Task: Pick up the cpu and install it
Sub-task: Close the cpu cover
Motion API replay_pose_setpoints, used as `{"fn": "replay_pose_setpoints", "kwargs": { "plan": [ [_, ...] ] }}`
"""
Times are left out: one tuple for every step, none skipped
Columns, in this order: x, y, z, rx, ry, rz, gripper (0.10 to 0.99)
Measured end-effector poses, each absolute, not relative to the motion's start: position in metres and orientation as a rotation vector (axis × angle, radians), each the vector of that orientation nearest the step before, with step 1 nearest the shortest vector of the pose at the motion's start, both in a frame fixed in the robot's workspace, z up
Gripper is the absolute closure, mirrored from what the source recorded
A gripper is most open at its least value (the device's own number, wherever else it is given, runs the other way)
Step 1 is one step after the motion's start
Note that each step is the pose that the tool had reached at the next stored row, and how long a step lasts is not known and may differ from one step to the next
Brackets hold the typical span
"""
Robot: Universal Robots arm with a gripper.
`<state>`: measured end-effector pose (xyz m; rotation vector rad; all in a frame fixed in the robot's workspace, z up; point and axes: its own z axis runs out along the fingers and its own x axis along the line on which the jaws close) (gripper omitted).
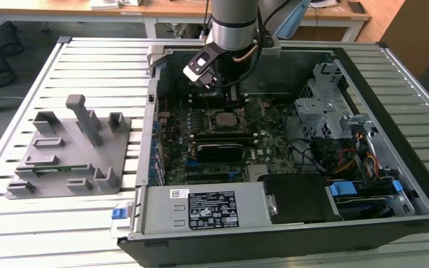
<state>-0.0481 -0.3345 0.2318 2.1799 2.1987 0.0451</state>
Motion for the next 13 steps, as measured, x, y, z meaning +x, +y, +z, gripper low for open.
{"fn": "replay_pose_setpoints", "kwargs": {
  "plan": [
    [-0.0482, -0.3346, 0.232, 2.18, 2.199, 0.045, 0.98],
    [-0.0482, -0.3345, 0.232, 2.18, 2.199, 0.045, 0.98],
    [-0.0482, -0.3345, 0.2321, 2.18, 2.199, 0.045, 0.98],
    [-0.0482, -0.3345, 0.2322, 2.18, 2.199, 0.045, 0.98],
    [-0.0482, -0.3346, 0.2324, 2.18, 2.199, 0.044, 0.98],
    [-0.0482, -0.3346, 0.2329, 2.18, 2.199, 0.044, 0.98],
    [-0.0482, -0.3346, 0.2334, 2.18, 2.199, 0.044, 0.98],
    [-0.0482, -0.3346, 0.234, 2.18, 2.199, 0.045, 0.98],
    [-0.0482, -0.3346, 0.2347, 2.18, 2.199, 0.045, 0.98],
    [-0.0482, -0.3346, 0.2353, 2.18, 2.199, 0.044, 0.98],
    [-0.0482, -0.3345, 0.2358, 2.18, 2.199, 0.044, 0.98],
    [-0.0482, -0.3345, 0.2363, 2.18, 2.199, 0.044, 0.98],
    [-0.0482, -0.3345, 0.2369, 2.18, 2.199, 0.045, 0.98]
  ]
}}
